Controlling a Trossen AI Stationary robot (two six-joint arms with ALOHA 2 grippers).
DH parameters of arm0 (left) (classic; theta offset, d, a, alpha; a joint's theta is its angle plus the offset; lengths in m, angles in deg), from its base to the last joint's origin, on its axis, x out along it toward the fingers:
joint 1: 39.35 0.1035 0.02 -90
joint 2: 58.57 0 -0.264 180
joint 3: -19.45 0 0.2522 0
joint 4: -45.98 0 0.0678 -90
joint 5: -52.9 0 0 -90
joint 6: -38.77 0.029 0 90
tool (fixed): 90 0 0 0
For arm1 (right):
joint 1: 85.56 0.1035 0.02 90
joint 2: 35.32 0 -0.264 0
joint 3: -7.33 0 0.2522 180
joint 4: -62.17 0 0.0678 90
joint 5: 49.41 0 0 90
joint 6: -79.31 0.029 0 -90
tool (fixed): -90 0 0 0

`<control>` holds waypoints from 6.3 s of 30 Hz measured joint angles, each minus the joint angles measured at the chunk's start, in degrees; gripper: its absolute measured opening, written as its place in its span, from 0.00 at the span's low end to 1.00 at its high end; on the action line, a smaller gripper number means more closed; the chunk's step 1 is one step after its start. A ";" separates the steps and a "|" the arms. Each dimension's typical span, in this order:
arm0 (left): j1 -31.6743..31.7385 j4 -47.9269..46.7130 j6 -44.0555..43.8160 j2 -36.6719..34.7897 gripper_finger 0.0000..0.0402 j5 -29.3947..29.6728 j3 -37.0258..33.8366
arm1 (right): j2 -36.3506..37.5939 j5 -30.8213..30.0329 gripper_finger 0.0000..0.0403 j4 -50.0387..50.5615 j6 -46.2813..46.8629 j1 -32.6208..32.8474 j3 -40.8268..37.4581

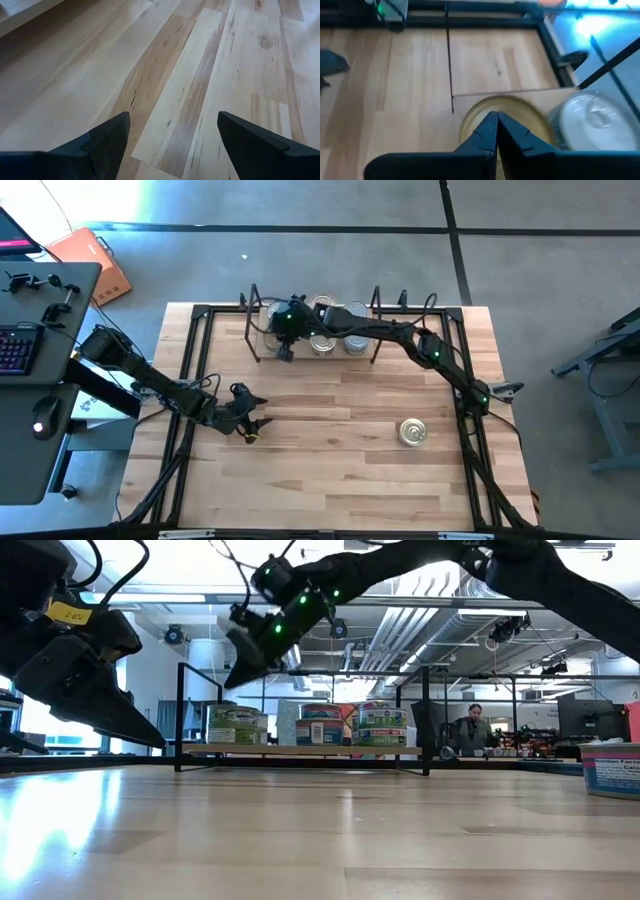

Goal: Stack canned seafood by type on shelf
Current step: Stack the blue-pink tuna can on top of the blue-pink tuna can on the shelf

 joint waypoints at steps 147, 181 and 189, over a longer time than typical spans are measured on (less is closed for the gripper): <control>12.15 21.32 16.40 28.31 0.61 -16.46 10.40 | 27.18 -22.33 0.85 -61.99 28.30 28.63 -81.21; 5.62 24.00 14.82 28.13 0.61 -7.77 8.87 | 27.45 -29.71 0.94 -23.31 26.01 4.50 -54.22; 5.62 24.02 14.78 28.13 0.61 -7.77 8.87 | 27.65 -29.71 0.98 -23.18 25.98 4.50 -54.22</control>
